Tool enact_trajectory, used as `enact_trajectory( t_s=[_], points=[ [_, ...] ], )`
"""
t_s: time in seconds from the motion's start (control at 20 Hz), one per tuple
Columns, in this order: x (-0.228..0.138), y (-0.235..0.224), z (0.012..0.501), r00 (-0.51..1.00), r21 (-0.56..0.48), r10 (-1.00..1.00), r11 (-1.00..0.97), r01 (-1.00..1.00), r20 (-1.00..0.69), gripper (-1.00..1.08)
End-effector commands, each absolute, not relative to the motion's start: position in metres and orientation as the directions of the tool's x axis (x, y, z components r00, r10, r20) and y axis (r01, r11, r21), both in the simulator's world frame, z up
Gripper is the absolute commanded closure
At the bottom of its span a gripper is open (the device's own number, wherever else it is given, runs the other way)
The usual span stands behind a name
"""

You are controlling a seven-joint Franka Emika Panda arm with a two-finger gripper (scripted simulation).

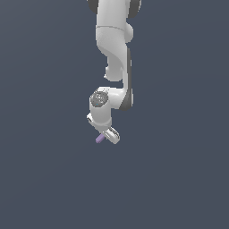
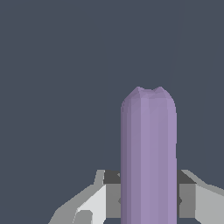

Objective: Pick up the object and move it to a goal position.

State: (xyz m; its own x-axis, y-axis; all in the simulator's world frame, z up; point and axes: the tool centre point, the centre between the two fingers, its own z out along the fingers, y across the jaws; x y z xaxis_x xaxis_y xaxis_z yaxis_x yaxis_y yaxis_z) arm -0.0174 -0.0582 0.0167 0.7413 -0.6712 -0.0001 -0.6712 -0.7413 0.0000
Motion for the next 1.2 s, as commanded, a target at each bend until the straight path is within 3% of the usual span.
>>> enact_trajectory(
  t_s=[0.0,0.7,1.15],
  points=[
    [-0.010,-0.063,0.018,0.741,0.000,-0.671,-0.741,-0.671,0.000,1.08],
    [0.055,-0.096,0.026,0.742,0.000,-0.671,-0.742,-0.671,0.000,1.08],
    [0.077,-0.107,0.028,0.742,0.000,-0.671,-0.742,-0.671,0.000,1.08]
  ],
)
